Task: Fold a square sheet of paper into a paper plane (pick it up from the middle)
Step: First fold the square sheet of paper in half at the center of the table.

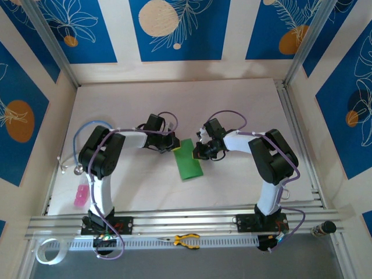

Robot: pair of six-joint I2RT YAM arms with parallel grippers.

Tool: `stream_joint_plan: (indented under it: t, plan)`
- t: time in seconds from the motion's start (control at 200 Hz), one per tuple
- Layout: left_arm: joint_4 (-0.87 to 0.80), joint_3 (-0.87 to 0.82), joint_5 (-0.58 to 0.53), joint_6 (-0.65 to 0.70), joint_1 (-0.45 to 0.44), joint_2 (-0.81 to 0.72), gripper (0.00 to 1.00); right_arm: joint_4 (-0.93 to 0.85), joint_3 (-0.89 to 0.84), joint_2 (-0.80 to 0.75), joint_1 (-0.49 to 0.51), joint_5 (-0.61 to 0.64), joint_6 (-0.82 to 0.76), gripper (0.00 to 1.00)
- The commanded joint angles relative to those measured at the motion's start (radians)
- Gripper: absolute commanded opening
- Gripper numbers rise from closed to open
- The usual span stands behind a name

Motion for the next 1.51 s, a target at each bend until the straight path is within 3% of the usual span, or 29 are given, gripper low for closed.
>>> stream_joint_plan:
  t: [0.0, 0.66, 0.95, 1.296, 1.501]
  plan:
    - [-0.052, 0.015, -0.062, 0.027, 0.038, 0.039, 0.05, -0.123, -0.063, 0.092, 0.001, 0.163, -0.004, 0.00]
    - [-0.154, 0.098, -0.145, 0.023, 0.102, 0.064, 0.06, -0.120, -0.066, 0.088, -0.001, 0.164, -0.003, 0.00]
    - [-0.283, 0.190, -0.184, 0.050, 0.110, 0.087, 0.06, -0.117, -0.068, 0.088, -0.004, 0.164, -0.003, 0.00]
    - [-0.344, 0.271, -0.120, 0.091, 0.107, -0.011, 0.10, -0.111, -0.072, 0.082, -0.006, 0.160, -0.003, 0.00]
    - [-0.254, 0.184, -0.059, 0.045, 0.078, -0.128, 0.11, -0.111, -0.072, 0.080, -0.008, 0.163, -0.001, 0.00]
